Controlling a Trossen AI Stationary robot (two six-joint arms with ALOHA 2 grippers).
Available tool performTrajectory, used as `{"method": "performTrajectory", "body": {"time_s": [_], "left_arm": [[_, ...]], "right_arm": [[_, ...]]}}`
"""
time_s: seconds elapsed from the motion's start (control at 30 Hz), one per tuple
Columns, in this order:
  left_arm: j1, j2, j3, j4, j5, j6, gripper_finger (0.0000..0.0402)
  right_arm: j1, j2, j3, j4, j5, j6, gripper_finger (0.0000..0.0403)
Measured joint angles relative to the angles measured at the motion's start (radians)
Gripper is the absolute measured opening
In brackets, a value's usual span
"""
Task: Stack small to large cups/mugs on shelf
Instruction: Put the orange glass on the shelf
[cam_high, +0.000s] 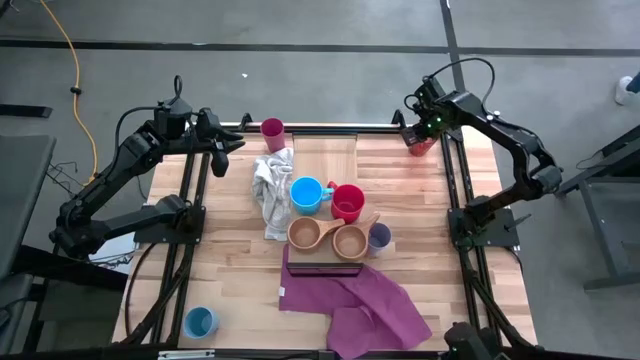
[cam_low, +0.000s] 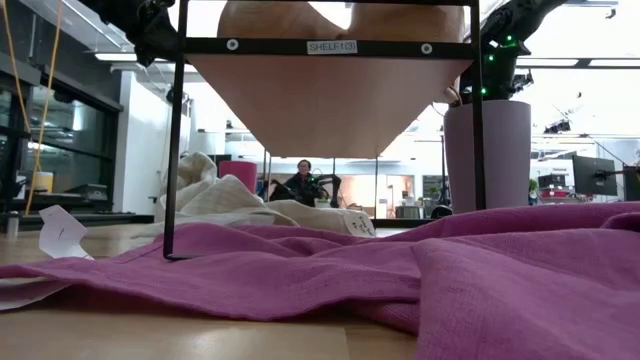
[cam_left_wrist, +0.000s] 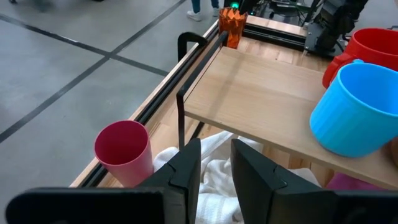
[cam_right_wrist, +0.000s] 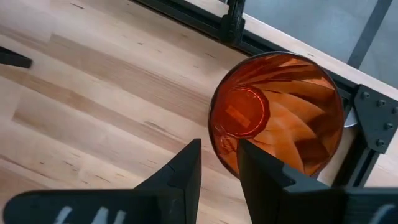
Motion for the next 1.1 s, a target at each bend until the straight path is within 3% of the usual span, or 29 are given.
{"method": "performTrajectory", "body": {"time_s": [0.87, 1.1], "left_arm": [[0.000, 0.000, 0.000, -0.003, 0.013, -0.006, 0.0076], [0.000, 0.000, 0.000, -0.006, 0.013, -0.006, 0.0076]], "right_arm": [[-0.003, 0.143, 0.001, 0.015, 0.002, -0.018, 0.0091], [-0.004, 0.152, 0.001, 0.034, 0.021, -0.031, 0.0057]]}}
